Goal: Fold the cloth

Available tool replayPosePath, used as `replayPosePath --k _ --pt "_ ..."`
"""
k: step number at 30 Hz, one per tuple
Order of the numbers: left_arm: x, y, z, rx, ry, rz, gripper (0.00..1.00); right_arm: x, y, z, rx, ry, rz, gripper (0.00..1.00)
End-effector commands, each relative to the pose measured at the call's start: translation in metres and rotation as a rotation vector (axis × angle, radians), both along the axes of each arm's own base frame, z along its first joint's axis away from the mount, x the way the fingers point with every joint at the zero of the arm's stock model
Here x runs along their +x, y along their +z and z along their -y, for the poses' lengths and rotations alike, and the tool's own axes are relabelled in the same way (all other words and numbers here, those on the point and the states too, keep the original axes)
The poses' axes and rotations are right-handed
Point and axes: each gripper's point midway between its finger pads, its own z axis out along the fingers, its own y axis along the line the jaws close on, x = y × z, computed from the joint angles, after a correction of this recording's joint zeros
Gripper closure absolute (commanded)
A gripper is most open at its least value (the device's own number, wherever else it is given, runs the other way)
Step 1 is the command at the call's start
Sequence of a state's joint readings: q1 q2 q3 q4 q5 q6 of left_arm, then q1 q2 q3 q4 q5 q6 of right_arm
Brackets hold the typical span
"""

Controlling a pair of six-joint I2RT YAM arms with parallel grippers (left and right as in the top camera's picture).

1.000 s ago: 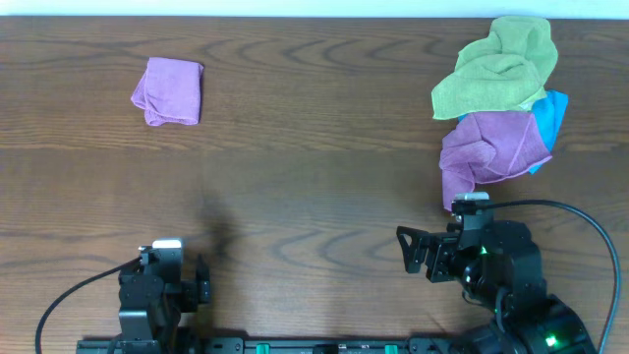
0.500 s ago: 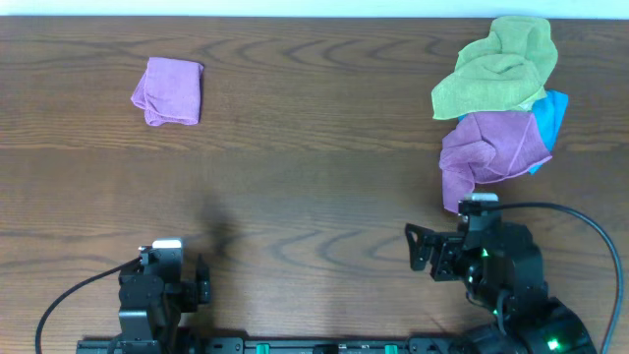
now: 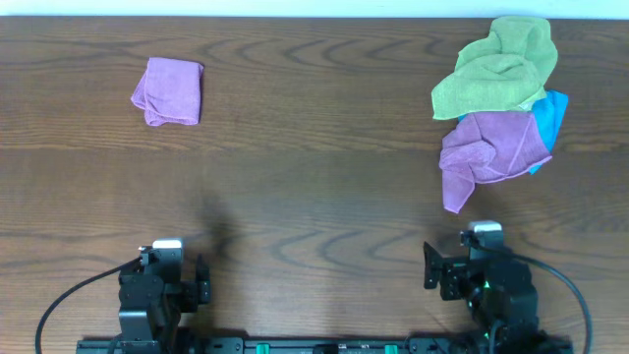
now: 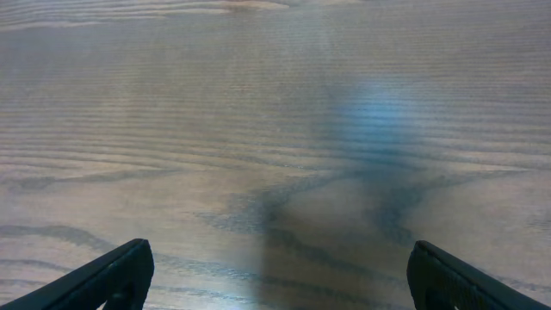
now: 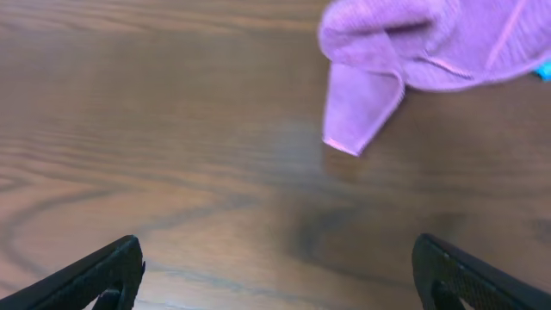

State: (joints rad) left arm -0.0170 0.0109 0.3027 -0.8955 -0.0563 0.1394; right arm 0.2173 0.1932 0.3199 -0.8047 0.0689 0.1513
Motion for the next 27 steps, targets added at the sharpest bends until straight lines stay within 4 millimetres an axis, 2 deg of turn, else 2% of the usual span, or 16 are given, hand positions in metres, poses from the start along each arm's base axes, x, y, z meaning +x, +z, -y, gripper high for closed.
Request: replayPosePath --k 1,4,9,19,27 --pt "-0.007 -0.009 -0.003 0.045 -0.013 -0.045 0.05 0.000 -0.011 0.011 -0.028 -0.033 0.022 0.01" --pt "-0.007 -0.009 -0.003 0.045 -0.013 -0.045 0.05 0.000 -0.017 0.017 -0.019 -0.066 0.037 0.00" --pt "-0.007 -0.009 -0.003 0.045 -0.013 -0.045 0.05 0.001 -0.019 0.016 -0.030 -0.028 0.074 0.01" --pt "-0.007 -0.009 -0.003 0.045 -0.013 -0.045 0.05 -0.002 -0.030 0.018 -0.037 -0.036 0.043 0.01" --pt "-0.007 -0.009 -0.003 0.045 -0.013 -0.045 0.05 -0.002 -0.030 0.018 -0.037 -0.037 0.043 0.01"
